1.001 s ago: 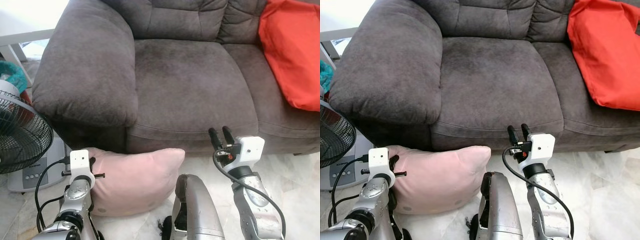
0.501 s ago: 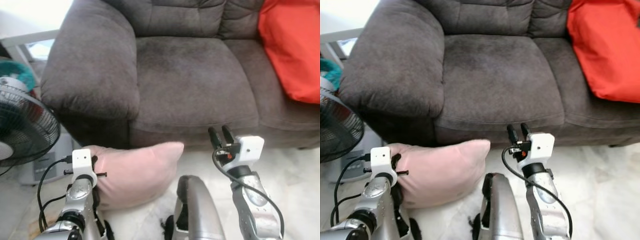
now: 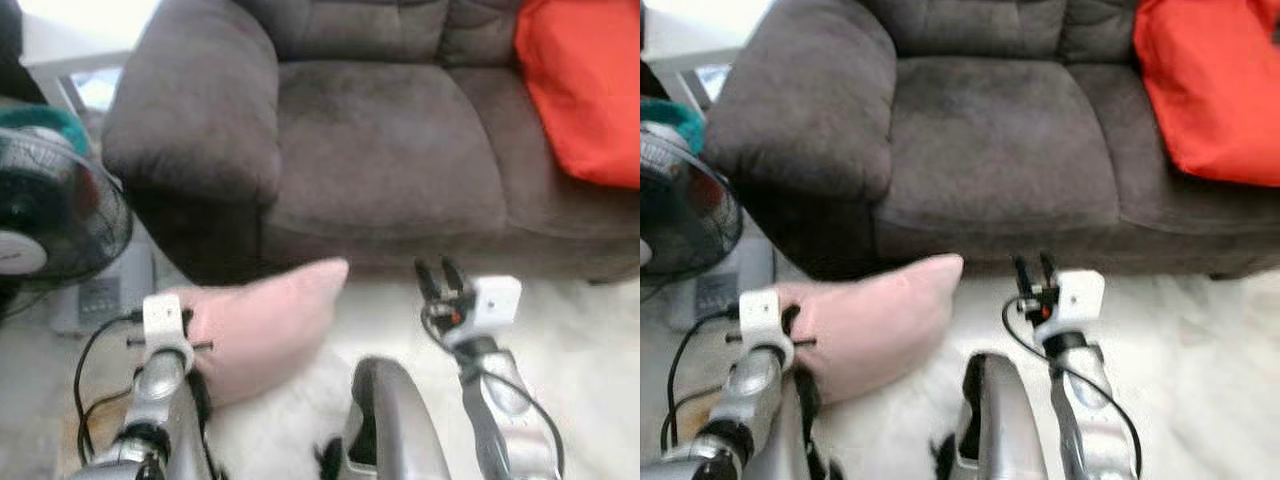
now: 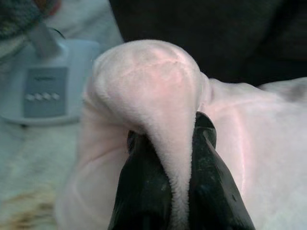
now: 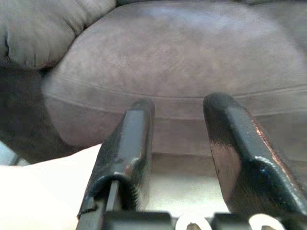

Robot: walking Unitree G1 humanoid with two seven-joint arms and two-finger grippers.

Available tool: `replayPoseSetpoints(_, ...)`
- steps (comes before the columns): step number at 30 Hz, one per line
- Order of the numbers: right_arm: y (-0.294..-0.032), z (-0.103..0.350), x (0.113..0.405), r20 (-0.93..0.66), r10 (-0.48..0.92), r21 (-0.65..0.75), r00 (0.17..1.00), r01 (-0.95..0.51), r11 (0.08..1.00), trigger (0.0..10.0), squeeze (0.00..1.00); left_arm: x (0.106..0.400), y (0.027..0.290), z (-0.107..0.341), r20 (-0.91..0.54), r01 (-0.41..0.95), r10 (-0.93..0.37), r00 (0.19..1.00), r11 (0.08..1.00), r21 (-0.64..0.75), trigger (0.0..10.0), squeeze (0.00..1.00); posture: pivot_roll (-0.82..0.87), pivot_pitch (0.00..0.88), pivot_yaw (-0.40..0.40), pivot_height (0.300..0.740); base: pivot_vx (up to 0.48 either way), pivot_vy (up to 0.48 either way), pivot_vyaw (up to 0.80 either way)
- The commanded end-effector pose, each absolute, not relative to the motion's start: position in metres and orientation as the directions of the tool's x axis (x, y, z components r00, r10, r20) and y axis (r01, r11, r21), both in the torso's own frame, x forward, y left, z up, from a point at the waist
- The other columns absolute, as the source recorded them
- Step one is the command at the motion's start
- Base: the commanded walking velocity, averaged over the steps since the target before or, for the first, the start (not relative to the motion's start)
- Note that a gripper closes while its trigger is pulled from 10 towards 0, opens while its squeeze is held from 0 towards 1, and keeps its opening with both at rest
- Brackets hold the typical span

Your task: Move the pillow to the sofa from floor

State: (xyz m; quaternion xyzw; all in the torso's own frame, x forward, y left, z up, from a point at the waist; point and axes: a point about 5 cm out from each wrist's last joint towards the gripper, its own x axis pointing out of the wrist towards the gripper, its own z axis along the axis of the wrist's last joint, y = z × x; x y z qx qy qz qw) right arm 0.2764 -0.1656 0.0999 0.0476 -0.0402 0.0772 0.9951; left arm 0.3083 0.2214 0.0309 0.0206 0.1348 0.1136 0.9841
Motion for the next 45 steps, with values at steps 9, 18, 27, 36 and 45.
replayPoseSetpoints(9,-0.163,0.100,0.280,0.114,0.123,0.109,0.986,-0.135,0.985,10.0,0.00,0.325,0.208,0.074,0.001,-0.096,0.097,0.995,0.986,0.140,10.0,0.00,0.05,0.093,-0.084,0.430,-0.031,0.000,0.00)
replayPoseSetpoints(18,-0.162,0.100,0.281,0.119,0.119,0.119,0.986,-0.133,0.984,10.0,0.00,0.326,0.203,0.081,0.041,-0.064,0.058,0.997,0.981,0.181,10.0,0.00,0.05,0.086,-0.079,0.430,0.000,0.000,0.00)
replayPoseSetpoints(27,-0.162,0.100,0.281,0.119,0.119,0.119,0.986,-0.133,0.984,10.0,0.00,0.326,0.203,0.081,0.041,-0.064,0.058,0.997,0.981,0.181,10.0,0.00,0.05,0.086,-0.079,0.430,0.000,0.000,0.00)
replayPoseSetpoints(36,-0.162,0.100,0.281,0.119,0.119,0.119,0.986,-0.133,0.984,10.0,0.00,0.326,0.203,0.081,0.041,-0.064,0.058,0.997,0.981,0.181,10.0,0.00,0.05,0.086,-0.079,0.430,0.000,0.000,0.00)
replayPoseSetpoints(45,-0.155,0.099,0.290,0.142,0.106,0.136,0.984,-0.125,0.983,10.0,0.00,0.327,0.172,0.165,0.386,-0.027,-0.060,0.920,0.976,0.217,10.0,0.00,0.08,0.001,-0.036,0.450,0.000,0.000,0.00)
